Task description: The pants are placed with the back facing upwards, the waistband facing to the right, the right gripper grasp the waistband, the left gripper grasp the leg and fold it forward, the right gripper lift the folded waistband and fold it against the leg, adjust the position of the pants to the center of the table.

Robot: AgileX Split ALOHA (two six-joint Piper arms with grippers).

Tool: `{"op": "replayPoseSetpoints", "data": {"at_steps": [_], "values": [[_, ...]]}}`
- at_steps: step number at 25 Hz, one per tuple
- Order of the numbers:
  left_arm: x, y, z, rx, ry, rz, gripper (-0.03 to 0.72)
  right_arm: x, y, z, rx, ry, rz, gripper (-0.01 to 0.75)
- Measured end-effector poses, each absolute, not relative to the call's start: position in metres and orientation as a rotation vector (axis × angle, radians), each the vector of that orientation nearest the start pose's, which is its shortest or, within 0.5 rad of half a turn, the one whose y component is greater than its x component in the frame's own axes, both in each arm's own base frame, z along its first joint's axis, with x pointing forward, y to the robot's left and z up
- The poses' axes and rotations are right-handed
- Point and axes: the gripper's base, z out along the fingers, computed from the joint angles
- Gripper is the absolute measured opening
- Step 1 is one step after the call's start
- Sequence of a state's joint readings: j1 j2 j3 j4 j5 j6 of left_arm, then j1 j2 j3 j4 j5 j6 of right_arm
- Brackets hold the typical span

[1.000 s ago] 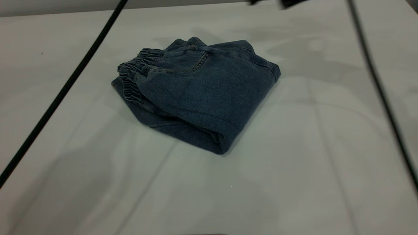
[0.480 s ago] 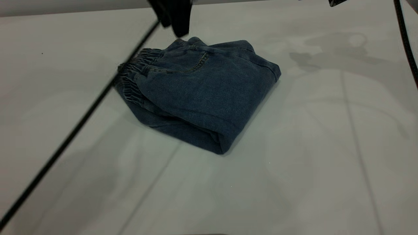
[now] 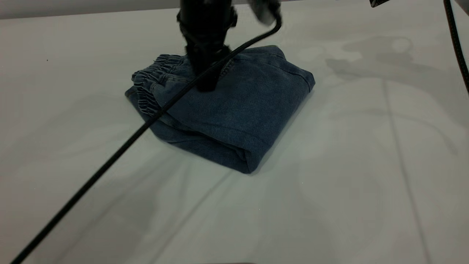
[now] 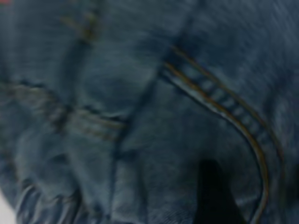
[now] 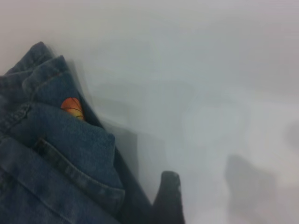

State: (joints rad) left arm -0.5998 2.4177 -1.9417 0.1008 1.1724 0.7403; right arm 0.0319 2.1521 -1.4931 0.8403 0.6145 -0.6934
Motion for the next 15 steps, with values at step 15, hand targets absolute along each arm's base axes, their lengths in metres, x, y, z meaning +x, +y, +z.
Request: {"op": "replayPoseSetpoints", "data": {"at_steps": [15], "values": [[0.401, -0.265, 0.060, 1.913, 2.428, 0.134, 0.379, 0.452, 0.054, 0.151, -0.155, 2.544, 0.598, 0.583]]}}
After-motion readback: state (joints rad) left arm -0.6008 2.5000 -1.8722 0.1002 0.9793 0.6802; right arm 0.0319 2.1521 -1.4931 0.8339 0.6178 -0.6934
